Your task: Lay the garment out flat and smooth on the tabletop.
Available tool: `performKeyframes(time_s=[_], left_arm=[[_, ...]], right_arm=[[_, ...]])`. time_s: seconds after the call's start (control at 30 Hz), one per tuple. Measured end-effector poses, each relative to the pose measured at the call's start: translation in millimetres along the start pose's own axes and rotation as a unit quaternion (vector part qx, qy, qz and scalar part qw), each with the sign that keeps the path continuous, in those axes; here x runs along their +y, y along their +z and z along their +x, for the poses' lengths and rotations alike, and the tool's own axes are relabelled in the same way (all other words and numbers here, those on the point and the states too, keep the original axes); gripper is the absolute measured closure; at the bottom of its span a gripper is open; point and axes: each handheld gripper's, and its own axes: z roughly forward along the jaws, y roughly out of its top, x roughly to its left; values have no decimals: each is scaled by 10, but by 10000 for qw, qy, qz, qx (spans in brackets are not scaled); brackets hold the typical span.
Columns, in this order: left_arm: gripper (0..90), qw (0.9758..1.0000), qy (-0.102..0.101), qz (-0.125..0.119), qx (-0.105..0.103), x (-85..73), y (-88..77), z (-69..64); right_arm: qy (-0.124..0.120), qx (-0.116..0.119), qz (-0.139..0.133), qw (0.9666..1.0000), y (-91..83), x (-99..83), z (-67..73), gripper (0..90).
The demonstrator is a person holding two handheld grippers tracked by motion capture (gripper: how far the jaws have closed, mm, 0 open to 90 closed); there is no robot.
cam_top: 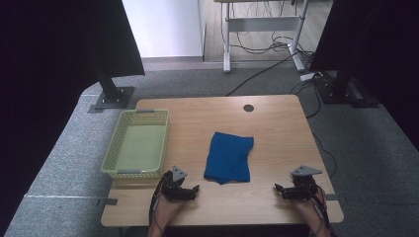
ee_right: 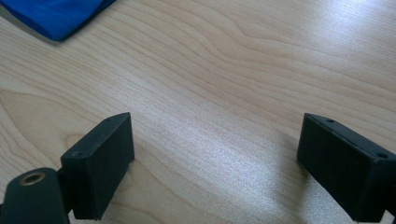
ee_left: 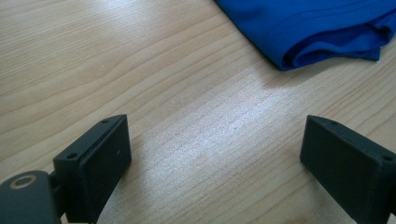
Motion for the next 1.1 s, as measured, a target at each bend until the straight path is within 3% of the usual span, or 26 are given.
performKeyframes(time_s=[0.43,1.1], left_arm=[[126,10000,-17,25,60,30,-20,-18],[191,9987,61,-313,-393,363,-70,-152]], right_arm=[[2,2,1,10000,0,0,-1,107],[1,1,0,10000,0,0,-1,106]])
